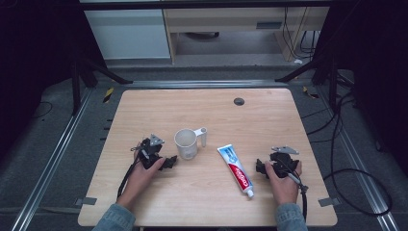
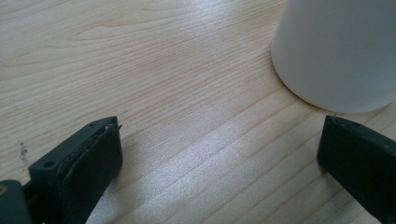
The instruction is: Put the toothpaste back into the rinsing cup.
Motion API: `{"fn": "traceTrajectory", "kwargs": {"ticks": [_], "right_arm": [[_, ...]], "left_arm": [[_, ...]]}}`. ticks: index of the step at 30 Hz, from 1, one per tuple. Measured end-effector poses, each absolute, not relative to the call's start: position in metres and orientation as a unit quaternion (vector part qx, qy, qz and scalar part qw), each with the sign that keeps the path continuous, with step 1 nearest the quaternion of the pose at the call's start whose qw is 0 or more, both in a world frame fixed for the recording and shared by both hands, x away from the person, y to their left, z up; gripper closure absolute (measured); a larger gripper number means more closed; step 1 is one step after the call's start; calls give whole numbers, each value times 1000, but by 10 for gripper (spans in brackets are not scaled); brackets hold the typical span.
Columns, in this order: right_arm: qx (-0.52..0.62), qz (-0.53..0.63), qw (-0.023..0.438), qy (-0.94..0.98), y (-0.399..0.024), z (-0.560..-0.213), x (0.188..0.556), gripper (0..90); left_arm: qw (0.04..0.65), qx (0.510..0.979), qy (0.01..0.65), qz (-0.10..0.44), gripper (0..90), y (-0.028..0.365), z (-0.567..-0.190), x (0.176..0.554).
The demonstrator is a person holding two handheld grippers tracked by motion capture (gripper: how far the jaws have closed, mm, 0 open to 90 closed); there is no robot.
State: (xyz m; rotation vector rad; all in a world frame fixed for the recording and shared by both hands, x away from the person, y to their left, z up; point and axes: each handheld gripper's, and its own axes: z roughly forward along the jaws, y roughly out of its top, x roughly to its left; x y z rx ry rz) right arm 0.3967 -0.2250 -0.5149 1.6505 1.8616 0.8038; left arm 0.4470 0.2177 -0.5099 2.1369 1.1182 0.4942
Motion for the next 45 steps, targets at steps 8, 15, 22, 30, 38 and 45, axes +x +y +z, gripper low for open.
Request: {"fn": "traceTrajectory", "kwargs": {"ticks": [8, 15, 22, 30, 38, 45], "right_arm": [[605, 299, 257, 692, -226, -515, 397, 6], [571, 290, 244, 729, -221, -496, 390, 86], [540, 267, 231, 764, -209, -461, 382, 111], [517, 246, 215, 791, -196, -423, 381, 206], [491, 222, 186, 821, -177, -419, 399, 261], [470, 210, 166, 841, -151, -415, 415, 217]], "left_arm": [[333, 819, 428, 189, 0, 218, -510, 447], [333, 819, 428, 189, 0, 218, -510, 447], [333, 819, 428, 189, 0, 218, -510, 447], [336, 818, 427, 189, 0, 218, -510, 445], [335, 819, 426, 188, 0, 218, -510, 446], [335, 819, 426, 188, 0, 218, -510, 446]]}}
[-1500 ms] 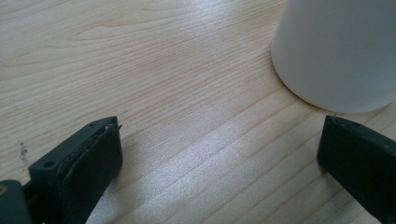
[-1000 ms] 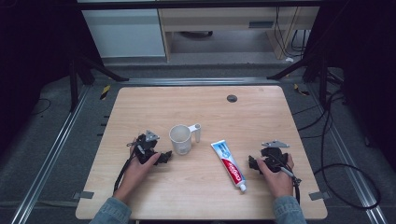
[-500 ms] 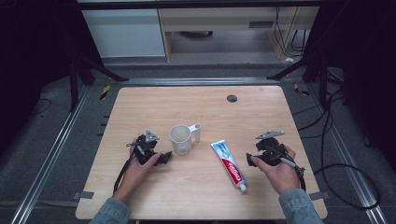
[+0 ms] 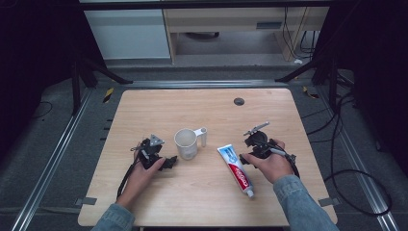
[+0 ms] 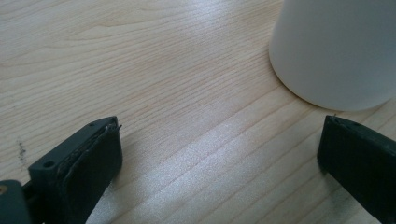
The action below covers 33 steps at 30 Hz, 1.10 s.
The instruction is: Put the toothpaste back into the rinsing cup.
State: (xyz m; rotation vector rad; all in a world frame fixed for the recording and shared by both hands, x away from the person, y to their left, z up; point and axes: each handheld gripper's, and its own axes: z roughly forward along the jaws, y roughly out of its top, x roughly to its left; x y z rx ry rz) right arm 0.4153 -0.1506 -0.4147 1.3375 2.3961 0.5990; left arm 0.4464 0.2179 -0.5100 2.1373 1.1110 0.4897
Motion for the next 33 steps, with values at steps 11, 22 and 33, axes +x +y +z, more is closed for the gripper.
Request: {"fn": "traceTrajectory", "kwargs": {"ticks": [11, 22, 33], "right_arm": [[459, 198, 154, 852, -129, -402, 425, 217], [455, 197, 122, 860, -116, -408, 431, 345], [453, 177, 93, 869, -99, -431, 443, 383]], "left_arm": [[336, 818, 426, 189, 0, 218, -510, 447], [336, 818, 426, 189, 0, 218, -510, 446], [335, 820, 425, 188, 0, 218, -510, 446]]}}
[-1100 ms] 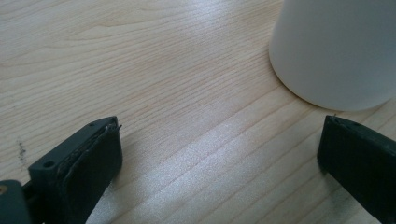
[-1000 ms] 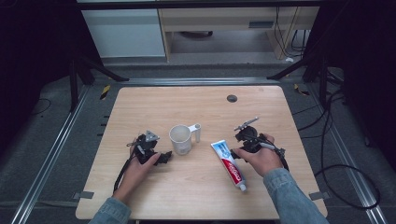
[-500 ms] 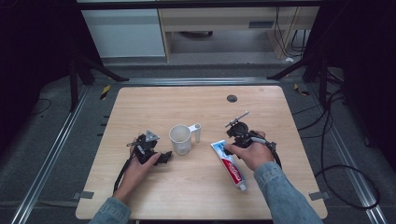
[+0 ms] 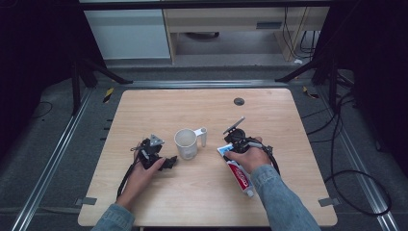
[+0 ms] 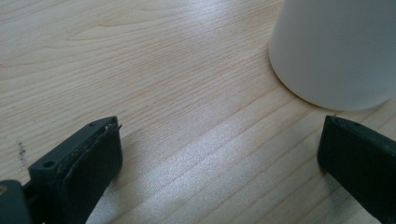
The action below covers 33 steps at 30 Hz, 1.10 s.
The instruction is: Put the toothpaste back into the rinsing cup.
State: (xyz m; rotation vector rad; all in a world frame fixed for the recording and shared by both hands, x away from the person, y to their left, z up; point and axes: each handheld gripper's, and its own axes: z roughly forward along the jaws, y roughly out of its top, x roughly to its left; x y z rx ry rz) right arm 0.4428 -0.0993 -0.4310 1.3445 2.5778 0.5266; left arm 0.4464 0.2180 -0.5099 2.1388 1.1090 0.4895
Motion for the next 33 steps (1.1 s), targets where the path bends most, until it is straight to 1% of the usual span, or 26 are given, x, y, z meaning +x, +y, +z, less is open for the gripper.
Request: {"fn": "traceTrajectory", "kwargs": {"ticks": [2, 12, 23, 26, 33], "right_arm": [[455, 175, 88, 869, -98, -434, 445, 399], [482, 154, 69, 860, -101, -452, 452, 383], [479, 137, 64, 865, -95, -464, 452, 386], [484, 133, 65, 863, -96, -465, 454, 407], [485, 127, 59, 863, -95, -468, 456, 402]], "left_arm": [[335, 820, 425, 188, 0, 218, -510, 446], [335, 820, 425, 188, 0, 218, -510, 446], [335, 820, 425, 187, 0, 218, -510, 447], [335, 820, 425, 187, 0, 218, -510, 447], [335, 820, 424, 187, 0, 218, -510, 447]]}}
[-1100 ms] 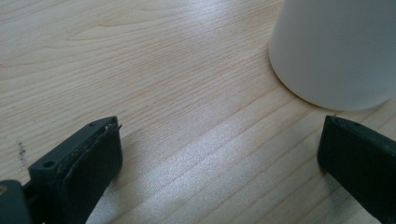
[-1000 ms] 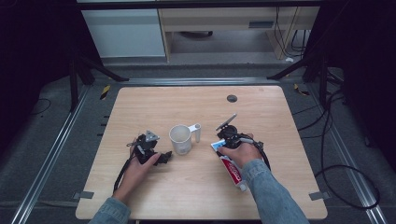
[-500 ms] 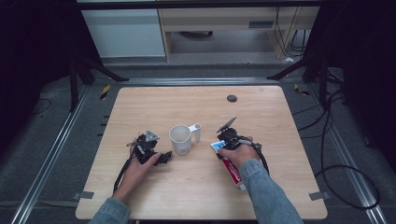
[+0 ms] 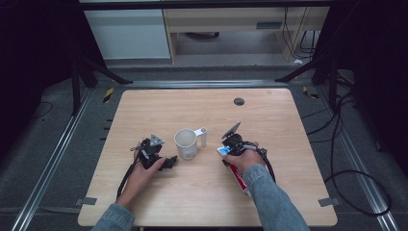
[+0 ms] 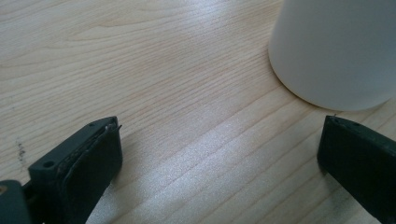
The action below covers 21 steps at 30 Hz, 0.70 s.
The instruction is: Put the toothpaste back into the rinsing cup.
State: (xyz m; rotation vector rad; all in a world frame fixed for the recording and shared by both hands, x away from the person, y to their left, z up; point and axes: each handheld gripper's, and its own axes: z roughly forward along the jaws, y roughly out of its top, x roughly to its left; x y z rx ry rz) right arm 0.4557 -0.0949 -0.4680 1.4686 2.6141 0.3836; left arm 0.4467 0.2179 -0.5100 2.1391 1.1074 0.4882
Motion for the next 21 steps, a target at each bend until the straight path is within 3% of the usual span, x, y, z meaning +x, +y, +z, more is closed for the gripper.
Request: {"fn": "traceTrajectory", "kwargs": {"ticks": [21], "right_arm": [[481, 114, 56, 868, -92, -471, 457, 425]], "left_arm": [[335, 820, 424, 187, 0, 218, -510, 447]]}}
